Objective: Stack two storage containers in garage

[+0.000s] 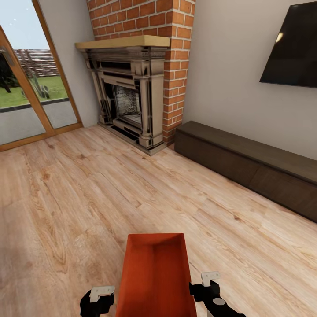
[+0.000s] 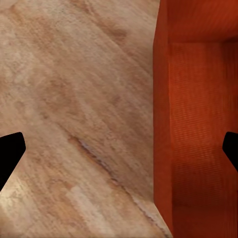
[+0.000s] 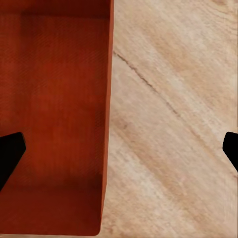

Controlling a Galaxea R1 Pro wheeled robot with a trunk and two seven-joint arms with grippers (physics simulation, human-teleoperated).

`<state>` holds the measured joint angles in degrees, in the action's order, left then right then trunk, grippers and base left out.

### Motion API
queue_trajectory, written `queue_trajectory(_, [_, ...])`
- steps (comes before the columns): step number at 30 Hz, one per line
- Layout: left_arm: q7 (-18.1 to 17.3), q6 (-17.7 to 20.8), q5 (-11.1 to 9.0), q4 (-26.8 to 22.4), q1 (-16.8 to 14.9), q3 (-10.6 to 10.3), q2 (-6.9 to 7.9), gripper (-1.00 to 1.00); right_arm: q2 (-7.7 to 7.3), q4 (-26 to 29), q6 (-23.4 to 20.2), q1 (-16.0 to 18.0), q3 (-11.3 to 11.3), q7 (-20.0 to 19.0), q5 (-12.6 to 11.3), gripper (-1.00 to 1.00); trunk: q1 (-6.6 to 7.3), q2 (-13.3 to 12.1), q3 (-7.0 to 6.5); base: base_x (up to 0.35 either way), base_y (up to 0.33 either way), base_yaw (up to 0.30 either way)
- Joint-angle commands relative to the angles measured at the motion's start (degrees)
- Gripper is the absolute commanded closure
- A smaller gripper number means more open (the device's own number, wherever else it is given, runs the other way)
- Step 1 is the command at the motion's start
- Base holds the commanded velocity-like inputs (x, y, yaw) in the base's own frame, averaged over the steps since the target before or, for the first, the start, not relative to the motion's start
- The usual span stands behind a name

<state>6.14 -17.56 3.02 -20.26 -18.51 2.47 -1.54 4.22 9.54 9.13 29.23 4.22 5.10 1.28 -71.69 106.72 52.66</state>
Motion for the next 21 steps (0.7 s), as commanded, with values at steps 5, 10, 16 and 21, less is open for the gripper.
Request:
queue_trajectory(5, [0.1,-0.2,0.3,0.0,0.0,0.2,-0.04,-1.00,-0.01,-0.1,0.1,0.0,0.4,0.4,0.1,-1.00,0.01,0.0,0.04,0.000,0.028,0.000])
queue_trajectory(10, [0.1,-0.2,0.3,0.0,0.0,0.2,-0.04,-1.00,-0.01,-0.1,0.1,0.0,0.4,0.4,0.1,-1.00,0.01,0.0,0.04,0.000,0.006,0.000])
queue_trajectory(16, [0.1,-0.2,0.3,0.0,0.0,0.2,-0.04,-1.00,-0.01,-0.1,0.1,0.0,0.4,0.4,0.1,-1.00,0.01,0.0,0.04,0.000,0.001,-0.009])
queue_trajectory(21, [0.1,-0.2,0.3,0.0,0.0,0.2,-0.04,-1.00,-0.01,-0.1,0.1,0.0,0.4,0.4,0.1,-1.00,0.01,0.0,0.04,0.000,0.000,-0.038])
